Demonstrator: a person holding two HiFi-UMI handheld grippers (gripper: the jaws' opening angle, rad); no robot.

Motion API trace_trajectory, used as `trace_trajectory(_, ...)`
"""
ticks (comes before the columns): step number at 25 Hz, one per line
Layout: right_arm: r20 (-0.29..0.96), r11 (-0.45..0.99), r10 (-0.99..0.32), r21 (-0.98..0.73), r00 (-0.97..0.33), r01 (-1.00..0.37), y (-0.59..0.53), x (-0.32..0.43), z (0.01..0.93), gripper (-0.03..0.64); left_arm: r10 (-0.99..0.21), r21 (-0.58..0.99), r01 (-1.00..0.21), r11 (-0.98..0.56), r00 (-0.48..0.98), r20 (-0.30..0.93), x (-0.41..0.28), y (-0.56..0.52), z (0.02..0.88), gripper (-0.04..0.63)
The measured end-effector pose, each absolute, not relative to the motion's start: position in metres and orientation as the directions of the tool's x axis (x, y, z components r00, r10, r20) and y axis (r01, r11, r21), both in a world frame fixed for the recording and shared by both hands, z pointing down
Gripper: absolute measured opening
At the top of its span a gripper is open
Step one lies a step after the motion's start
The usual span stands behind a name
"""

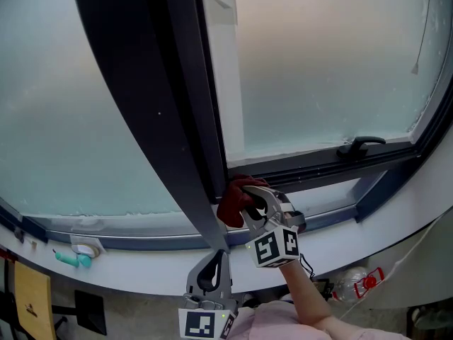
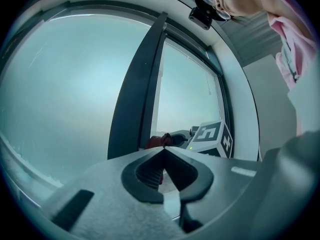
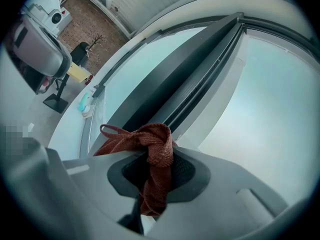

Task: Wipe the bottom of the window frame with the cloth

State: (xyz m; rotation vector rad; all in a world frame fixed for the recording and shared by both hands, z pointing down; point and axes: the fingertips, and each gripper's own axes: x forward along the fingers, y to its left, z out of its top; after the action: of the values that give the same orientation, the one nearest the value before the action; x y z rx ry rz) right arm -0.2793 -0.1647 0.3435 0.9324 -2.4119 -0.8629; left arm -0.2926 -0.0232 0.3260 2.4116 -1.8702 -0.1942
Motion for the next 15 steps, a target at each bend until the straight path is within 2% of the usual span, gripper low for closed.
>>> trace_trajectory(4, 0.145, 0.58, -0.713, 0.67, -0.686, -0.462, -0.167, -0.273, 0.343, 0.067, -0.965, 0.09, -0.961, -0.261, 0.261, -0.01, -0.293, -0.022, 0.335, -0.003)
trace_trajectory(15, 0.143, 0.584, -0.722, 0.65, -0.677, -0.486, -0.172, -0.255, 0.343, 0.072, -0.959, 0.079, -0.956, -0.284, 0.285, -0.004, -0.278, -0.028, 0.334, -0.003)
